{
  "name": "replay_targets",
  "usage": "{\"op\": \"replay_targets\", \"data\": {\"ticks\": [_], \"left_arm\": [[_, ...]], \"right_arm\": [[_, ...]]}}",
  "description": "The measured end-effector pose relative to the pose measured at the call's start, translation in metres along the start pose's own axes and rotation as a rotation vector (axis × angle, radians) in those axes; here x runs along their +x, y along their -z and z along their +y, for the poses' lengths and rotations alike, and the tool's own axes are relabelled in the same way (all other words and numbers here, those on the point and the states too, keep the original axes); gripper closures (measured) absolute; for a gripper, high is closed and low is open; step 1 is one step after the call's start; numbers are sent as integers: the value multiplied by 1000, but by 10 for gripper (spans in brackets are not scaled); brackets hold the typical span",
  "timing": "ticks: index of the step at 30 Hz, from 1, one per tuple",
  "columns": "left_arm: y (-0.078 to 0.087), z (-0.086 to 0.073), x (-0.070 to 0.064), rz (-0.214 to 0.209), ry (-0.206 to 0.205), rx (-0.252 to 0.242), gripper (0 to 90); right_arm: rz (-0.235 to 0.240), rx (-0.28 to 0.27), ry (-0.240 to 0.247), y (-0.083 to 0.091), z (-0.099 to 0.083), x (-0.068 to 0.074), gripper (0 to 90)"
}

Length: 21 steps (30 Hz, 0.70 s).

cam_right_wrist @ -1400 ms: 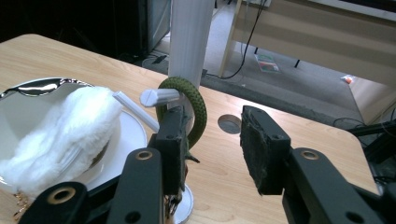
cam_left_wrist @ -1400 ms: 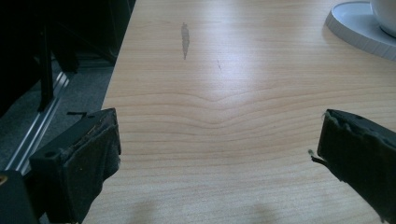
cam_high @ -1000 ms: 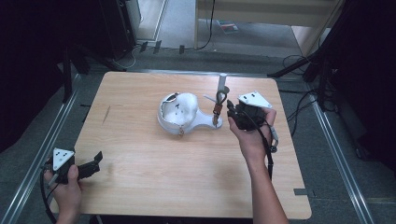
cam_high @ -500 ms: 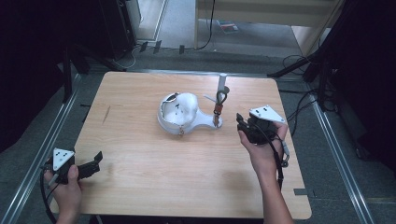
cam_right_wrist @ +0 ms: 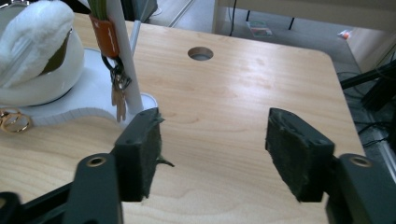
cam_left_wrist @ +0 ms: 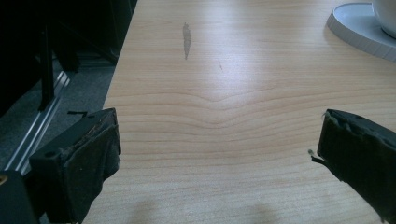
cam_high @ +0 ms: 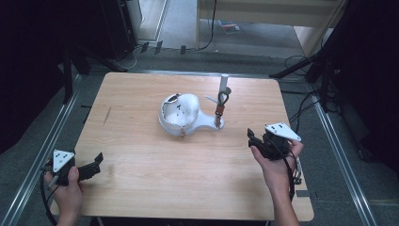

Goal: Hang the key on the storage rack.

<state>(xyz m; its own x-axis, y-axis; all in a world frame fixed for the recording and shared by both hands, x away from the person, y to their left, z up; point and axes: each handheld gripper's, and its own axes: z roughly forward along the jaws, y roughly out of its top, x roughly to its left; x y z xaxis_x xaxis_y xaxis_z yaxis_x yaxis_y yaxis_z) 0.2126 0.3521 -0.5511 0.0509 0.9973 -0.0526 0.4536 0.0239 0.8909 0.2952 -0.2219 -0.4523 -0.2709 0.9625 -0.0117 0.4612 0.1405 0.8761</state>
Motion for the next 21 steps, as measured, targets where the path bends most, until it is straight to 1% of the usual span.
{"op": "replay_targets", "data": {"ticks": [1,3,6,7,9,12,13,15,18,19,21], "left_arm": [[0,0,0,0,0,-1,0],[0,0,0,-1,2,-1,0],[0,0,0,-1,5,-1,0],[0,0,1,-2,4,0,0],[0,0,1,-2,8,-2,1],[1,0,1,-3,10,-3,0],[1,0,1,-3,10,-4,0],[1,0,1,-3,11,-5,0],[1,0,1,-3,11,-5,0],[1,0,1,-2,12,-5,0],[1,0,1,-2,11,-5,0]], "right_arm": [[0,8,-10,0,-3,-2,281],[-16,25,-22,2,-10,-5,221],[-31,35,-40,8,-18,-12,162],[-26,34,-46,11,-20,-15,149],[-5,48,-64,15,-26,-21,116],[-15,63,-76,19,-37,-30,51],[-18,69,-89,21,-41,-33,33],[-31,87,-104,23,-49,-39,28],[-59,100,-108,28,-63,-45,14],[-60,102,-118,30,-68,-47,4],[-52,104,-113,33,-78,-51,0]]}}
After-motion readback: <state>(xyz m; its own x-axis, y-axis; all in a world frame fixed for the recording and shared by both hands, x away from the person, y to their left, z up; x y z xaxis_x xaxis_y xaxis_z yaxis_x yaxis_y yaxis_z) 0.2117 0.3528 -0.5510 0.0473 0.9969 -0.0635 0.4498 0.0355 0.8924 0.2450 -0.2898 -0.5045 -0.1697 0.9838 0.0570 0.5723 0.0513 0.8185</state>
